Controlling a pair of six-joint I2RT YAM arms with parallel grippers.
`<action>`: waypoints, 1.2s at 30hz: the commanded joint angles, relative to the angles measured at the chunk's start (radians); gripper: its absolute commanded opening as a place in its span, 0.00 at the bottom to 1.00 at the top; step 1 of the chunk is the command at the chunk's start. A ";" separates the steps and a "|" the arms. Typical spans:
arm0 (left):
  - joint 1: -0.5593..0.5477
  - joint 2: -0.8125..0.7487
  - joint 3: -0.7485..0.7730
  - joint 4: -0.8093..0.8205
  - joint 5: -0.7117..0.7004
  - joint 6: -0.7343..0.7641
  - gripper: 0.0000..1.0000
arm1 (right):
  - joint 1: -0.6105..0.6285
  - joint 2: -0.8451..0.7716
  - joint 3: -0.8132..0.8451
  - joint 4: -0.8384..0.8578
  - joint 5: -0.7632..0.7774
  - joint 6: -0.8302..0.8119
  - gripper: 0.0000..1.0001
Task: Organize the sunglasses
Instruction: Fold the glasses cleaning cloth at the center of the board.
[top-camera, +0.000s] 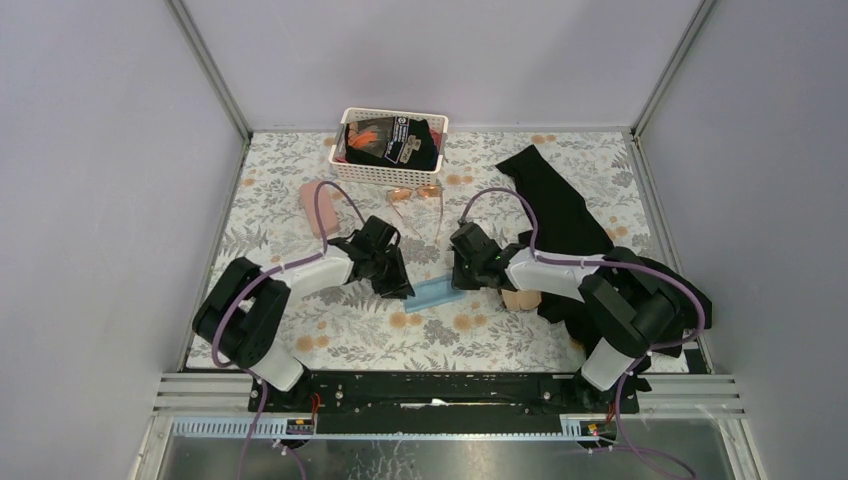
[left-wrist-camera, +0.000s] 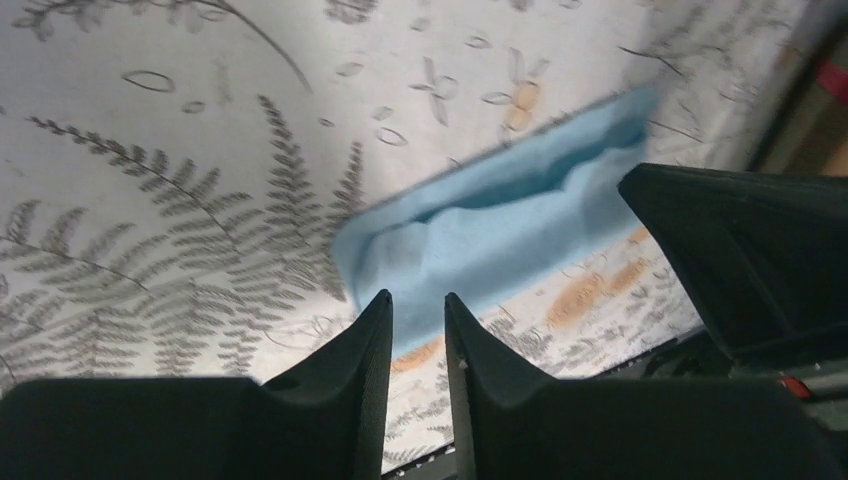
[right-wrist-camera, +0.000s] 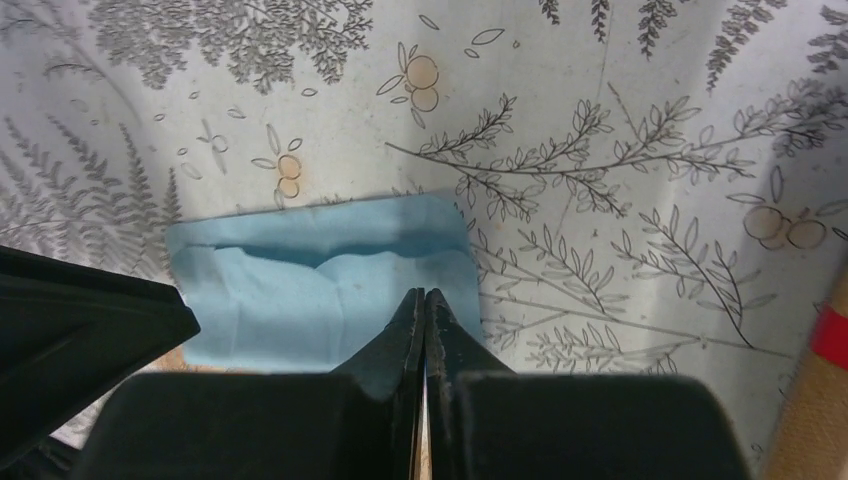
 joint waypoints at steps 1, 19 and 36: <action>-0.041 -0.112 0.041 -0.031 -0.021 0.050 0.31 | -0.003 -0.137 -0.013 -0.032 0.028 -0.007 0.00; -0.106 -0.039 -0.047 0.039 -0.045 0.028 0.31 | 0.013 -0.121 -0.126 0.043 -0.059 0.055 0.00; -0.111 -0.073 -0.097 0.059 -0.093 0.015 0.32 | 0.088 -0.031 -0.089 0.134 -0.112 0.112 0.00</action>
